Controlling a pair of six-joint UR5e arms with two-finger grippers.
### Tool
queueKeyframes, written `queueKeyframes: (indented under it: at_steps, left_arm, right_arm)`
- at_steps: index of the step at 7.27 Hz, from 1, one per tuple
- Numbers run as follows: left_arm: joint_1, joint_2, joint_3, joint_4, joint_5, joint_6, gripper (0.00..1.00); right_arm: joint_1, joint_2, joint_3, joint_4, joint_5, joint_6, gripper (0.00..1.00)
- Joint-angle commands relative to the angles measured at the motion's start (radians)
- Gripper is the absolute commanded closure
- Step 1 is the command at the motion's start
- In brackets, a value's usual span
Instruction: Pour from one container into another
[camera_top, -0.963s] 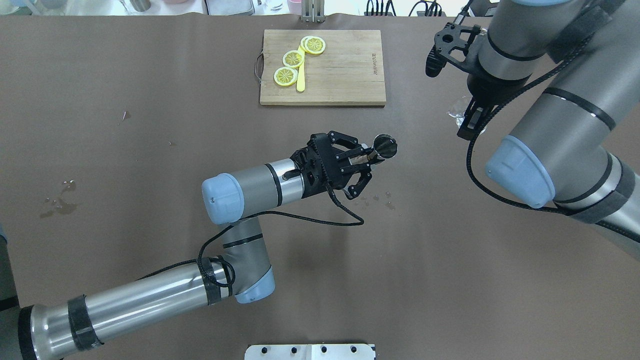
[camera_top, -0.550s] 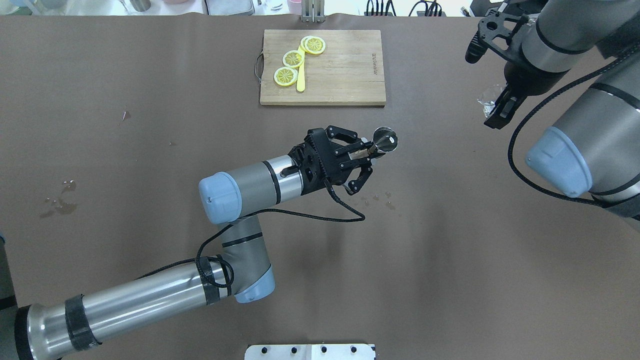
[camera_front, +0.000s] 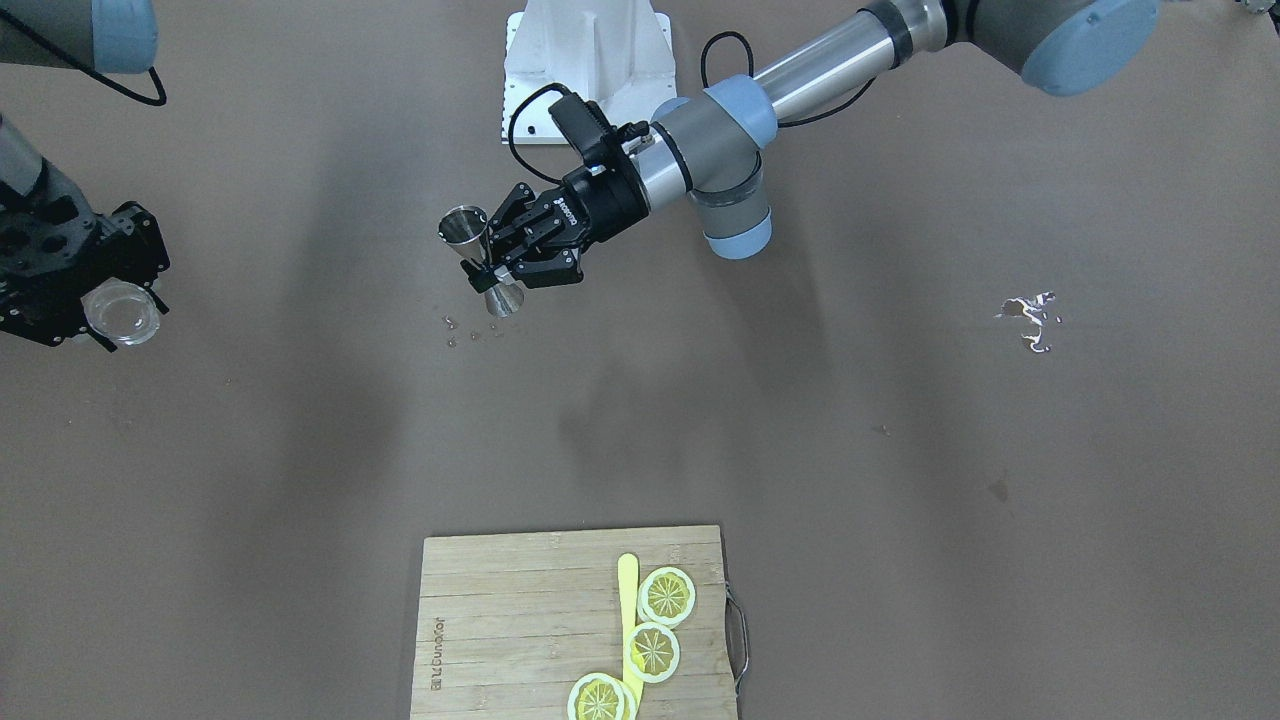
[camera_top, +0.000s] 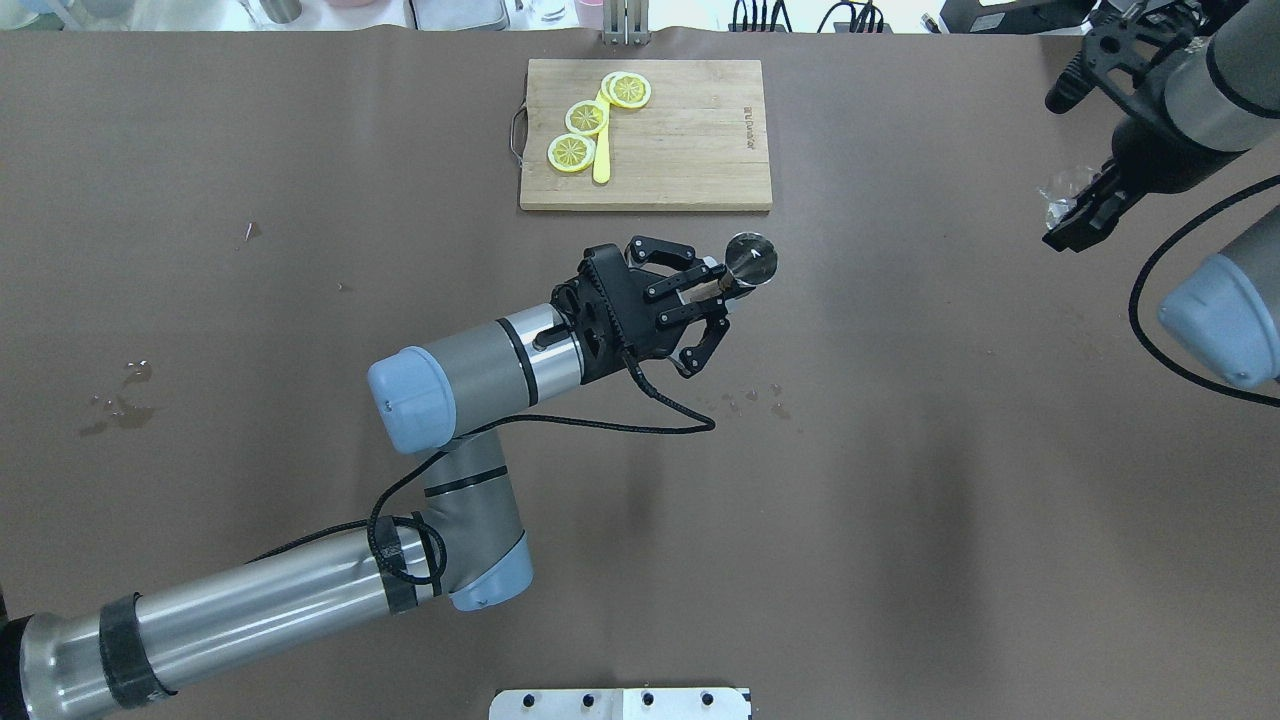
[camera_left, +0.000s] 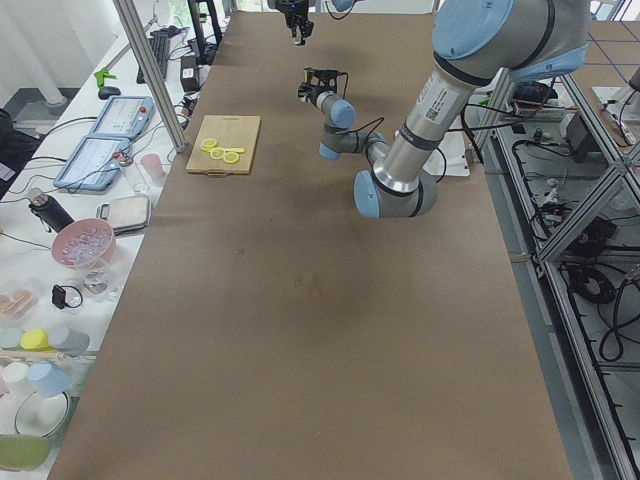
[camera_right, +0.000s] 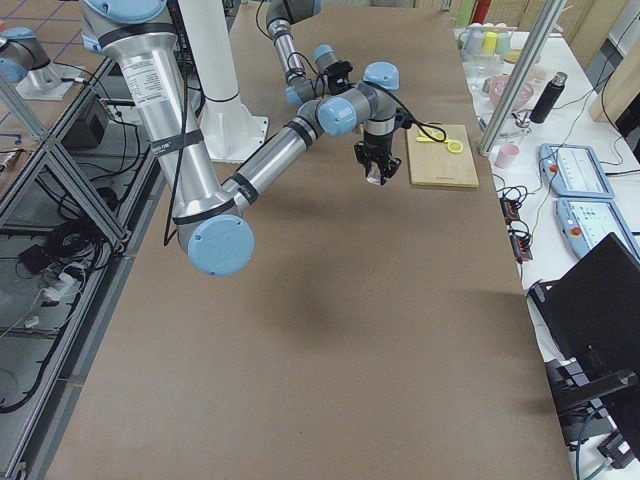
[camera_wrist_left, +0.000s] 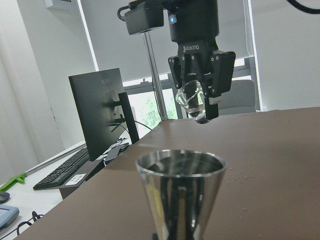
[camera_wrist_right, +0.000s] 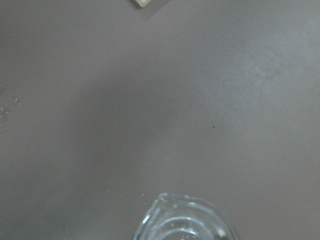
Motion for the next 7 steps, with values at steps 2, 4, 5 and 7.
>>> queueKeyframes:
  at_steps: [2,4,5,7]
  left_arm:
    - [0.001,0.097,-0.104,-0.004,0.05,-0.03,1.0]
    - [0.0,0.143,-0.106,-0.039,0.099,-0.052,1.0]
    - [0.0,0.16,-0.108,-0.046,0.116,-0.076,1.0]
    - [0.01,0.2,-0.162,-0.044,0.194,-0.117,1.0]
  right_arm:
    - [0.08,-0.075,-0.062,0.135,0.039,0.044,1.0]
    - [0.103,-0.168,-0.114,0.375,0.032,0.211,1.0]
    - [0.108,-0.22,-0.136,0.495,0.021,0.23,1.0]
    - [0.148,-0.28,-0.194,0.658,0.018,0.245,1.0]
